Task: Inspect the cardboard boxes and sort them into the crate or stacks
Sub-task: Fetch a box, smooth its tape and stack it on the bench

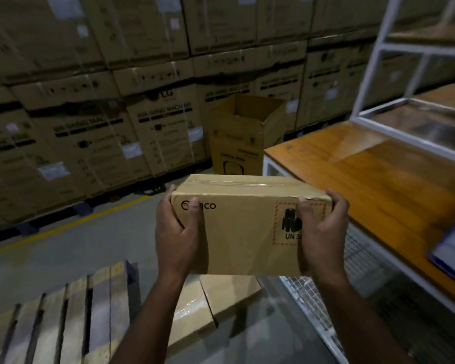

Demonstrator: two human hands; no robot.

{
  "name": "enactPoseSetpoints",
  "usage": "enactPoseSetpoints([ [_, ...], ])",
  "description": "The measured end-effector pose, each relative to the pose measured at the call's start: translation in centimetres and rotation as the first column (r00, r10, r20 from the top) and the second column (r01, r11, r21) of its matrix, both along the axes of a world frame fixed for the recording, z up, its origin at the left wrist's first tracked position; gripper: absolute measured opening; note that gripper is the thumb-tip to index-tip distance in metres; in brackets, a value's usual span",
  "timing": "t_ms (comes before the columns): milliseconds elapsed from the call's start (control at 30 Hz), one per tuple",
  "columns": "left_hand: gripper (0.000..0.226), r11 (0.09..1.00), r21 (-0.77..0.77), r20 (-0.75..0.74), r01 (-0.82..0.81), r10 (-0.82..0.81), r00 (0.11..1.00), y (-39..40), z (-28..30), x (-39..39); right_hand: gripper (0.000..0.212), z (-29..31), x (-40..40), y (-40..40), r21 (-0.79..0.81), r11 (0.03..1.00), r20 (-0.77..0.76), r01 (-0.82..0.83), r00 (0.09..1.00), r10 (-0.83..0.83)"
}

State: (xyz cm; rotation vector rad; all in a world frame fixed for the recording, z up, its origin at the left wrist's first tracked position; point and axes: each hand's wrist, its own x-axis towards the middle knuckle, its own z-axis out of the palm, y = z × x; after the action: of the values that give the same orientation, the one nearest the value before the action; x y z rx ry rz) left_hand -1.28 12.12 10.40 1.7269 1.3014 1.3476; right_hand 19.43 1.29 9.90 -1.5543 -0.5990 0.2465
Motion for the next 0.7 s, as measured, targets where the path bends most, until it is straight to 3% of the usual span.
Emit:
enactPoseSetpoints([
  [333,0.068,0.956,0.038,0.052,0.290,-0.292,0.955,-11.3,3.1,1.2,0.063,3.1,-2.9,-16.9,0.066,0.934,0.044,0.351,0.934,-0.354],
  [533,0.059,0.914,0.117,0.052,0.390,-0.397,0.916,-19.5,5.4,5.3,0.048,4.8,-2.0,-27.5,0.133,0.774,0.115,0.619,0.766,-0.632],
  [700,0.041,0.901,0.192,0.097,0.389,-0.412,0.906,-26.9,6.9,8.6,0.054,5.0,0.0,-36.8,0.139,0.657,0.134,0.741,0.643,-0.754],
])
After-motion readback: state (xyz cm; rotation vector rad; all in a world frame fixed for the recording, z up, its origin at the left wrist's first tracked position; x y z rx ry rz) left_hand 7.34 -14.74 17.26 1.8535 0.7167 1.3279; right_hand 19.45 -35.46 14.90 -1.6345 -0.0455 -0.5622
